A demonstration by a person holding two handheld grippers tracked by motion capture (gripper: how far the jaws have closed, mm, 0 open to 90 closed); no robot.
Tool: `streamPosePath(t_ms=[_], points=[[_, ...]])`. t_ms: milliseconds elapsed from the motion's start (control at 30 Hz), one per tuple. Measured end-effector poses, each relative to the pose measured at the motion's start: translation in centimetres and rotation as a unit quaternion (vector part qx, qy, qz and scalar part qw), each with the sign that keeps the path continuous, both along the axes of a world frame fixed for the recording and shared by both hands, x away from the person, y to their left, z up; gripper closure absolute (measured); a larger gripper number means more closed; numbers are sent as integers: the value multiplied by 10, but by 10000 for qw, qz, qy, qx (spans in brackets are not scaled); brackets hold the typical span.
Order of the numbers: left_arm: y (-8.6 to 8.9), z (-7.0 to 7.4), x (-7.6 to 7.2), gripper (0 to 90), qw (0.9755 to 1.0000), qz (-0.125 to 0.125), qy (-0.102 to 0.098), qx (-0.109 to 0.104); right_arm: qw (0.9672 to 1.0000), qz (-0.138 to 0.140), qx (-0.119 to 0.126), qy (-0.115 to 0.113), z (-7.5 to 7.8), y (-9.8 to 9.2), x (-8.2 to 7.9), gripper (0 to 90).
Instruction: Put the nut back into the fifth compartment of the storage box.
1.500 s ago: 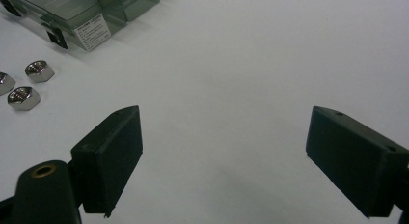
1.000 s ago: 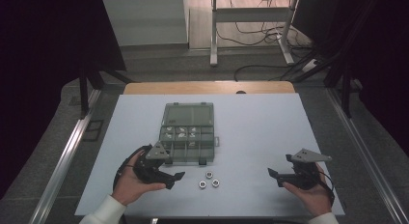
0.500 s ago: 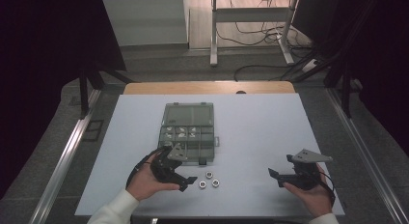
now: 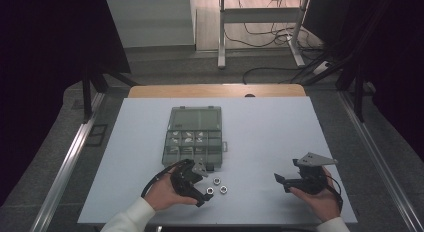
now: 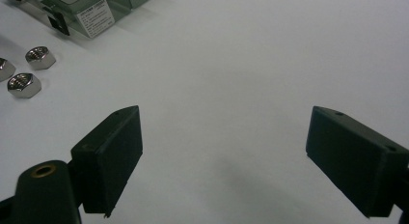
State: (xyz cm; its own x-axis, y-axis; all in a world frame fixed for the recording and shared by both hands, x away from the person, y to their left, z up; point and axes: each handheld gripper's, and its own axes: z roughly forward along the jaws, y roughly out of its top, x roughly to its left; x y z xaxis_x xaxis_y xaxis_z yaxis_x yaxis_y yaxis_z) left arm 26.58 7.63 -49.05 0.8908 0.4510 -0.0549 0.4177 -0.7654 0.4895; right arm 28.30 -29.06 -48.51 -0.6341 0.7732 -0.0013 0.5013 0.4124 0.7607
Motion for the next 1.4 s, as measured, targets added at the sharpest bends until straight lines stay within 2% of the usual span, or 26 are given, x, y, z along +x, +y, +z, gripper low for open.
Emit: streamPosePath(t_ms=[333, 400, 467, 700, 733, 900, 1033, 1167, 1300, 1400], points=[[-17, -13, 8, 229, 9990, -194, 284, 298, 10000, 39, -29, 2, -1, 1, 1, 131], [-21, -15, 10, 295, 9986, -172, 292, 412, 10000, 41, -43, 12, -1, 1, 1, 131], [-25, -16, 11, 322, 9981, -190, 271, 528, 10000, 38, -38, 6, -1, 1, 1, 131], [-31, -18, 11, 501, 9965, -370, 318, 685, 10000, 25, -51, 12, -1, 1, 1, 131], [-31, -17, 11, 507, 9965, -357, 323, 686, 10000, 26, -54, 13, -1, 1, 1, 131], [-29, -16, 13, 685, 9966, -275, 382, 672, 10000, 34, -63, 8, -1, 1, 1, 131], [-31, -16, 12, 697, 9963, -317, 305, 736, 10000, 31, -75, 7, -2, 1, 1, 131], [-29, -14, 11, 699, 9960, -371, 317, 753, 10000, 26, -73, 7, -1, 1, 1, 131], [-18, -4, 13, 699, 9975, -290, 298, 579, 10000, 9, -73, 17, -2, 0, 1, 131], [-5, 10, 17, 699, 9987, -153, 250, 418, 10000, 15, -83, 14, -2, 1, 1, 131]])
